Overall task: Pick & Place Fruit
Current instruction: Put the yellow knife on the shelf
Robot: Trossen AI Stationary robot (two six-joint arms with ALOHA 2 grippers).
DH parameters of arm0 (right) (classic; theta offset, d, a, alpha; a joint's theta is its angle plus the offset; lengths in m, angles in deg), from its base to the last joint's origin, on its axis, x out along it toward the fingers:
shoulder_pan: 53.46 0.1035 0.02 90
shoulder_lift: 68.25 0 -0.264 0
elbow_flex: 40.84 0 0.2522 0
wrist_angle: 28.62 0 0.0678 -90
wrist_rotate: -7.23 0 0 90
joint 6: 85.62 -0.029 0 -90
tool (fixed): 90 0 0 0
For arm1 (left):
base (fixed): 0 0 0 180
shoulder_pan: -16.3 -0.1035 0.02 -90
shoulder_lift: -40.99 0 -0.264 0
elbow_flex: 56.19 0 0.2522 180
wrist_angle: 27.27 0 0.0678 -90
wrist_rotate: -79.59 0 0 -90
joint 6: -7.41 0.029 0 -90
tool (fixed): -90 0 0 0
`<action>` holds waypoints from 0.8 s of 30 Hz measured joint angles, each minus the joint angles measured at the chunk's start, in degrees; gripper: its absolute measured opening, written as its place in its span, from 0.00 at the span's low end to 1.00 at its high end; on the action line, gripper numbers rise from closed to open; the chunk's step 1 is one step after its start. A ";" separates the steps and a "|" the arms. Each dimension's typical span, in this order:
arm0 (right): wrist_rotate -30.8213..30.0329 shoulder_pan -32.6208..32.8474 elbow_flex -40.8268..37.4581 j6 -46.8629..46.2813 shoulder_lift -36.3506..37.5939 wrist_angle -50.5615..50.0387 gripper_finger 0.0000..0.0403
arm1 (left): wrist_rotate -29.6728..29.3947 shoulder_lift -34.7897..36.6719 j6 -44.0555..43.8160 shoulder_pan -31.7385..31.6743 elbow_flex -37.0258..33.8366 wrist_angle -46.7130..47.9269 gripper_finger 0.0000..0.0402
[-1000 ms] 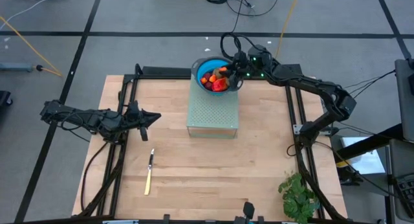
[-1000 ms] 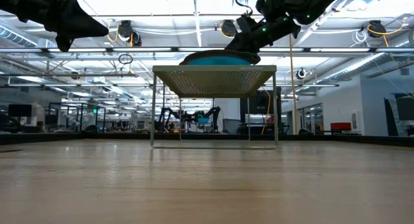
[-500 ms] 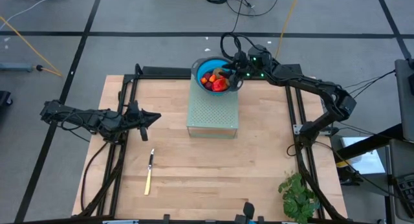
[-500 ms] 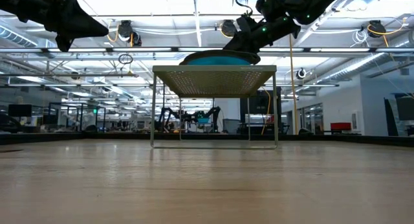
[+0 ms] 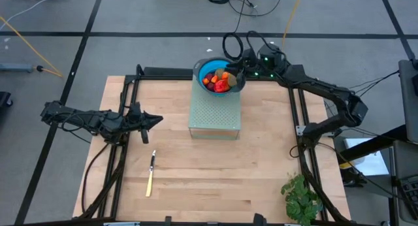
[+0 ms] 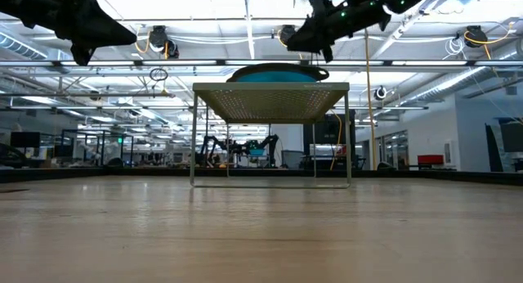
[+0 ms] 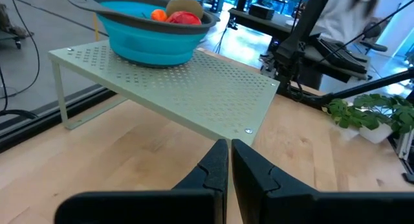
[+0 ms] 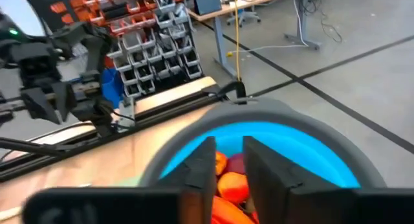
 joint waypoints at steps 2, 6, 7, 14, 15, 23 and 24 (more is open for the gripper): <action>-0.06 0.53 0.00 0.00 1.21 -0.56 0.16 | 0.01 0.01 0.00 0.00 0.00 0.01 0.05; -0.17 1.45 -0.02 0.00 3.60 -2.33 0.03 | 0.02 0.02 0.01 0.00 0.00 0.00 0.05; -0.34 1.64 -0.01 0.00 4.32 -2.97 0.02 | 0.04 0.00 0.02 -0.01 0.00 0.01 0.05; -9.15 3.55 -0.02 0.44 9.42 -14.01 0.01 | 0.12 0.00 0.04 0.00 0.00 0.04 0.05; -9.18 3.83 -0.02 0.59 10.28 -15.48 0.00 | 0.12 0.01 0.02 -0.01 0.00 0.06 0.05; -9.29 8.49 -5.28 -0.41 18.84 -16.62 0.00 | 0.14 0.00 0.02 0.00 0.00 0.06 0.05; -9.29 9.16 -6.35 -0.93 20.23 -16.52 0.00 | 0.16 0.00 0.02 0.00 0.00 0.06 0.05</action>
